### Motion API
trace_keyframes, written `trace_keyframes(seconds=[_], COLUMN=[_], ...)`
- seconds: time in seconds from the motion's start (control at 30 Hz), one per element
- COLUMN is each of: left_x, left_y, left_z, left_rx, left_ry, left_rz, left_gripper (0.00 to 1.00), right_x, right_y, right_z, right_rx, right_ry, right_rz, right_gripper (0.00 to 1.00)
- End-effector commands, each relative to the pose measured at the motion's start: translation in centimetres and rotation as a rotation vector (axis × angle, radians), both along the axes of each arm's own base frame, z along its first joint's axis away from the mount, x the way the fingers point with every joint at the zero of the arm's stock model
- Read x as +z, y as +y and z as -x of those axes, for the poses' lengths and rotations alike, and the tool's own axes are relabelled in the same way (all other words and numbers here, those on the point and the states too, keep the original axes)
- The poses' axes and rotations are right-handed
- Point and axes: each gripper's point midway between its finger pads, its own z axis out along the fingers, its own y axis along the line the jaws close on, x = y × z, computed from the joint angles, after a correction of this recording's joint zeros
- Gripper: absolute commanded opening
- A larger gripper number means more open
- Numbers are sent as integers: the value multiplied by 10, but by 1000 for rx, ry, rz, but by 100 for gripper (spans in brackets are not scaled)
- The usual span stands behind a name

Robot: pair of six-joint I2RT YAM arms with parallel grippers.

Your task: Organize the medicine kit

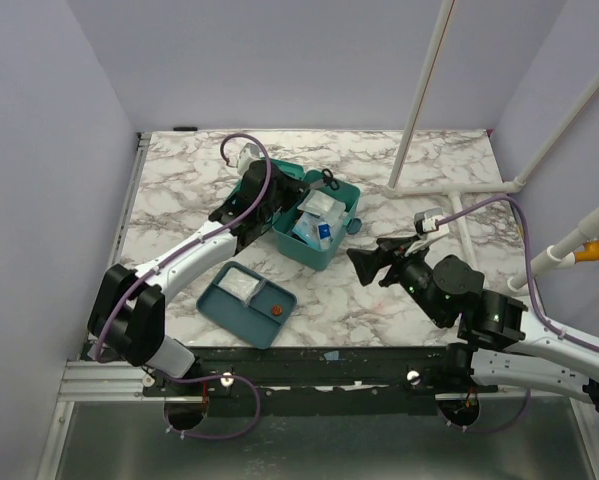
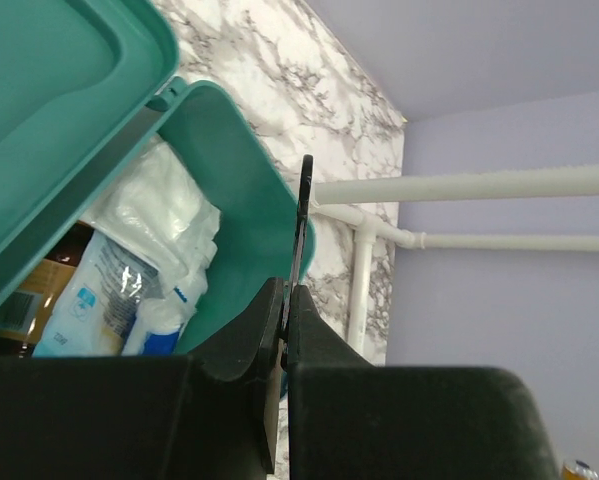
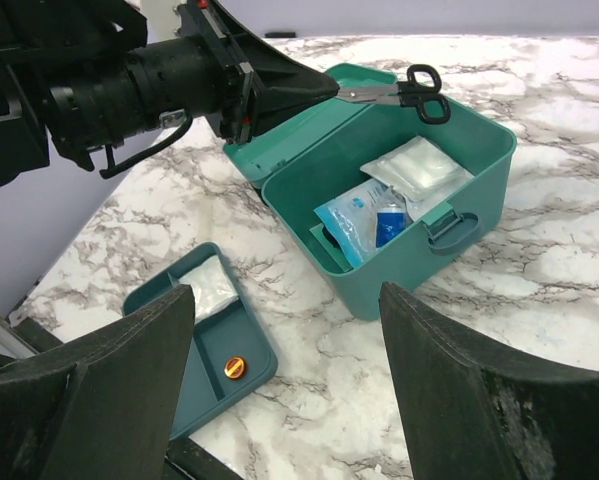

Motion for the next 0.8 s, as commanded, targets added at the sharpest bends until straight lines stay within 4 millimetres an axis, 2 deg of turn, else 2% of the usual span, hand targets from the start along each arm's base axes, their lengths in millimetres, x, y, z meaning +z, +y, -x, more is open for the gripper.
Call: trace_keyframes(seconds=[0.0, 0.17, 0.37, 0.6, 0.67, 0.77], left_x=[-15, -26, -42, -60, -61, -63], left_y=[6, 4, -8, -6, -6, -8], left_z=[-3, -3, -2, 5, 8, 11], left_rx=[72, 75, 23, 21, 14, -8], left_ry=[54, 84, 129, 161, 162, 168], left_rz=[-4, -8, -7, -19, -24, -26], left_gripper=[0, 0, 0, 1, 11, 32], right_x=[-10, -14, -19, -22, -23, -24], right_y=[-11, -12, -11, -13, -13, -11], right_z=[-3, -2, -2, -1, -2, -2], right_rx=[-36, -37, -36, -38, -40, -37], right_ry=[-1, 1, 14, 23, 25, 28], right_rz=[42, 48, 58, 60, 60, 67], right_gripper=[78, 78, 78, 78, 78, 78])
